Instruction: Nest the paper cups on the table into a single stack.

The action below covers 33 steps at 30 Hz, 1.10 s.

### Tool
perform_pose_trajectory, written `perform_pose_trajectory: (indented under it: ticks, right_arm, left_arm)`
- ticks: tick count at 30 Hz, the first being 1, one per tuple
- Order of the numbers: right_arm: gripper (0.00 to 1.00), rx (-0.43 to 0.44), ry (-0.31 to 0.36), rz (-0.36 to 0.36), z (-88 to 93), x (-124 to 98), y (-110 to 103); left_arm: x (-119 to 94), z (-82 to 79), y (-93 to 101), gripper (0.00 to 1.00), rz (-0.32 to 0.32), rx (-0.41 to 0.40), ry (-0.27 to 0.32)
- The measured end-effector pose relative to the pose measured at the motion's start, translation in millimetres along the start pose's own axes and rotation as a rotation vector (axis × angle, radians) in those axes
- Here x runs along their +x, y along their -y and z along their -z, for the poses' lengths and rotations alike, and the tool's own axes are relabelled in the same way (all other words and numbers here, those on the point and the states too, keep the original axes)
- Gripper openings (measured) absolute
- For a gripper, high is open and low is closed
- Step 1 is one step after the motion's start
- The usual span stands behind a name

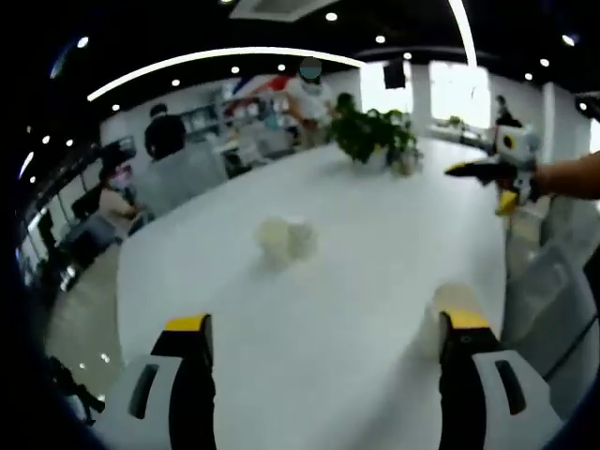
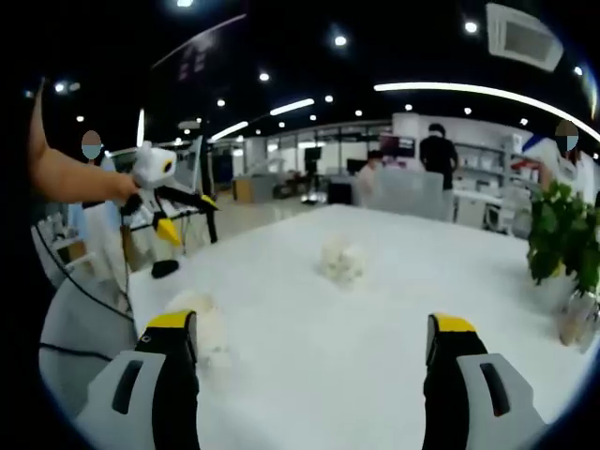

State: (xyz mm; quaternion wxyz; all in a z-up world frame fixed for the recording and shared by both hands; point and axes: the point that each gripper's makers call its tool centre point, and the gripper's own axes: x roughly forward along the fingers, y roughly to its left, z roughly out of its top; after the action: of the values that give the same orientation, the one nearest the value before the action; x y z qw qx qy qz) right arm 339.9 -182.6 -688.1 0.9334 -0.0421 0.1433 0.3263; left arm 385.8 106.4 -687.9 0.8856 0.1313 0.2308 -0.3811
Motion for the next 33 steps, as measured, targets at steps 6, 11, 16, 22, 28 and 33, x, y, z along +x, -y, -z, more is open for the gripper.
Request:
perform_pose_trajectory:
  ticks: [6,11,16,22,28,33]
  right_arm:
    - [1.0,-0.003,-0.012,0.006,3.4,0,6]
    - [1.0,0.002,-0.016,0.013,6.8,0,8]
    - [1.0,-0.001,-0.011,0.019,6.4,0,10]
    - [1.0,-0.001,-0.012,0.027,6.7,-1,11]
    - [1.0,-0.005,-0.015,0.042,7.8,-1,16]
    - [1.0,0.0,-0.005,0.049,7.2,4,22]
  left_arm:
    - [-21,13.4,-10.9,1.0,-0.069,-0.001,0.052]
    - [-35,15.4,-9.1,1.0,-0.096,-0.063,0.11]
    - [-36,12.3,-3.4,1.0,-0.083,-0.043,0.13]
    - [-35,5.4,-2.9,1.0,-0.083,-0.067,0.182]
    - [-36,5.2,-1.5,1.0,-0.082,-0.059,0.193]
    - [-37,7.0,-4.2,1.0,-0.099,-0.07,0.204]
